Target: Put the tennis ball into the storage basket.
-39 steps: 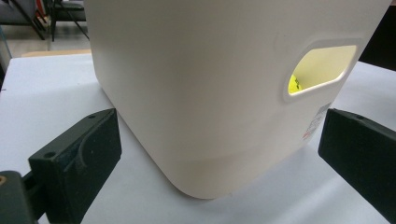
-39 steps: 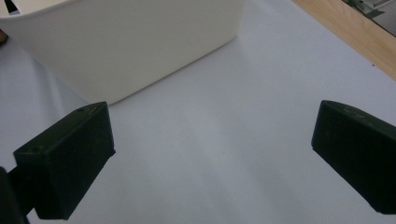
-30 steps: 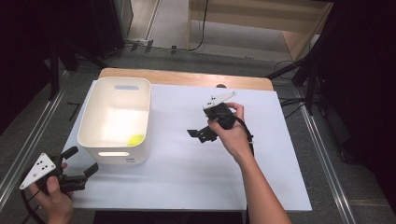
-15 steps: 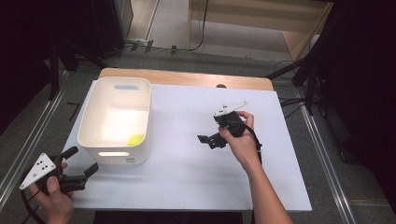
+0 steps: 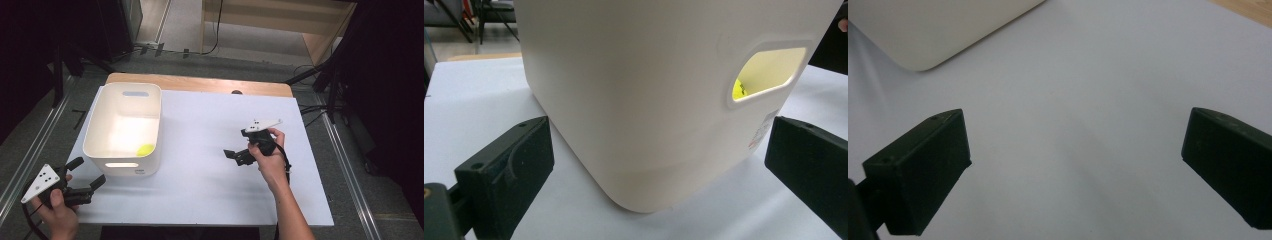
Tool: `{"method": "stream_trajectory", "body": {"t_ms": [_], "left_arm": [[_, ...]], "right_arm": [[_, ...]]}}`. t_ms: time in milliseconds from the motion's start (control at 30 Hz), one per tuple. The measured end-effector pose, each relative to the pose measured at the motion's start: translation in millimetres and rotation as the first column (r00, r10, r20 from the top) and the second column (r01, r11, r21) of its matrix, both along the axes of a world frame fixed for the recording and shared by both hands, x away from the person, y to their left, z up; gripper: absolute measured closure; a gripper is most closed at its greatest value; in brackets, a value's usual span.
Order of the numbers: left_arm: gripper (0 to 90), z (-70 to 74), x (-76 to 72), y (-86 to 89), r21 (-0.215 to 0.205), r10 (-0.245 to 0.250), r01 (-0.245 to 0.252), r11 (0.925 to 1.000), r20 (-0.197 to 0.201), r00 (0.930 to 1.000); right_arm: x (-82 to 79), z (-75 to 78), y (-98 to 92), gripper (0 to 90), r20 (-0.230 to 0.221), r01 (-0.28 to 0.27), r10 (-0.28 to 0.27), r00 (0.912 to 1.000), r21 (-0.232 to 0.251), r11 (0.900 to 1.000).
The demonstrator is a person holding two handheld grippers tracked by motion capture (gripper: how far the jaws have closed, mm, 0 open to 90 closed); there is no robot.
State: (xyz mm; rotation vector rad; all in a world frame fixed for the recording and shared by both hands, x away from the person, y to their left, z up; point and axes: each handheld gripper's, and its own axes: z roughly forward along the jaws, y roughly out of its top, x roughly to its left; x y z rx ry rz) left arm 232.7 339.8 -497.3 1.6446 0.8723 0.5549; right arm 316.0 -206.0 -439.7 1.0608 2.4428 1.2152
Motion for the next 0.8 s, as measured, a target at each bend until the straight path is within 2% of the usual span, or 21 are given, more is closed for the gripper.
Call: {"method": "stream_trajectory", "body": {"t_ms": [167,500,800], "left_arm": [[0.0,0.0,0.0,-0.1,0.001,0.001,-0.001,1.0,0.001,1.0],[0.0,-0.2,0.1,-0.2,0.0,0.0,0.0,1.0,0.003,1.0],[0.0,-0.3,0.1,-0.4,0.004,0.002,-0.002,1.0,0.006,1.0]], "right_arm": [[-7.4,-7.4,-10.6,0.0,0.008,0.017,-0.017,0.9998,0.008,1.0],[-23.1,-22.2,-35.4,0.0,0.022,0.059,-0.061,0.9979,0.068,0.996],[-37.2,-32.7,-55.8,0.0,0.032,0.099,-0.102,0.9942,0.087,0.991]]}}
